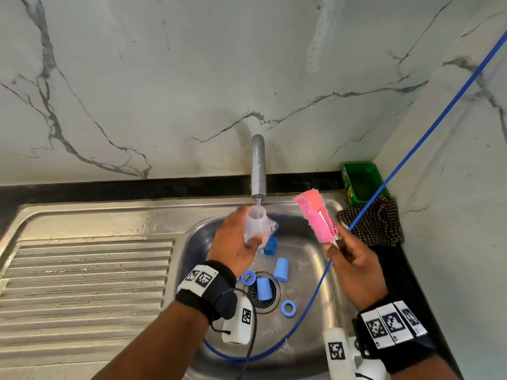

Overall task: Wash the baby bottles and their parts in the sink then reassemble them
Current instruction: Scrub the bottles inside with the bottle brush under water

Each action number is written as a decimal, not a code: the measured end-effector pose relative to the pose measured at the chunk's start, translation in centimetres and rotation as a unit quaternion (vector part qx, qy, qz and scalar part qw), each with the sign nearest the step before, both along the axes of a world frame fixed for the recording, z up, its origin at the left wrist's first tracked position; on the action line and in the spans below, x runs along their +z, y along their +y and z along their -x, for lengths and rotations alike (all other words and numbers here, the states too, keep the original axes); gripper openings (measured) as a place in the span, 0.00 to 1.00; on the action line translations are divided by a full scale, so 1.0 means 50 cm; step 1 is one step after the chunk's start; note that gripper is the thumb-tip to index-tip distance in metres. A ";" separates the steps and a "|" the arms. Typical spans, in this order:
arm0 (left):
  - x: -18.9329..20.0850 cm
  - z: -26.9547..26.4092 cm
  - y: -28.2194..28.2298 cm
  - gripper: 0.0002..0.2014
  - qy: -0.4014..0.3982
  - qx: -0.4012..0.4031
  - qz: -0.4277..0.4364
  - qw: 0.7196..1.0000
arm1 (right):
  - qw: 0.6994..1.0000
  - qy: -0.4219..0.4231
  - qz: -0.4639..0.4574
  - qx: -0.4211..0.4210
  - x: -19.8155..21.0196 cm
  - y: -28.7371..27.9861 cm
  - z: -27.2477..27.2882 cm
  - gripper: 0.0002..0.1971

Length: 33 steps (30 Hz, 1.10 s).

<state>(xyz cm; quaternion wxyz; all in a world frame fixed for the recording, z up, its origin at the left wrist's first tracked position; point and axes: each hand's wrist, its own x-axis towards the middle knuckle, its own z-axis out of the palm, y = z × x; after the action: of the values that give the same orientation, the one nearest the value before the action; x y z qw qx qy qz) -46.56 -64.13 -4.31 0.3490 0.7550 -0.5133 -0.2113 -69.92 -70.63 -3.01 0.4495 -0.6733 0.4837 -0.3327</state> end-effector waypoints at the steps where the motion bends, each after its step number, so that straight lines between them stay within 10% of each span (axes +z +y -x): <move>1: 0.002 -0.002 0.000 0.27 -0.001 0.011 0.022 1.000 | 1.000 -0.002 0.000 0.002 0.001 -0.001 -0.001 0.28; 26: 0.035 0.024 0.077 0.34 0.105 0.008 0.106 0.989 | 1.000 -0.029 0.004 -0.006 0.020 0.028 0.026 0.27; 33: 0.098 0.036 0.124 0.32 -0.057 -0.076 0.100 0.990 | 0.999 -0.048 0.010 0.001 0.027 0.056 0.050 0.29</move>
<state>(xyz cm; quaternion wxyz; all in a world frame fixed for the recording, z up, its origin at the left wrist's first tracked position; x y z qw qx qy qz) -48.36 -57.92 0.60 0.3759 0.6858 -0.6069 -0.1413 -72.40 -67.85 -1.65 0.4659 -0.6617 0.4572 -0.3689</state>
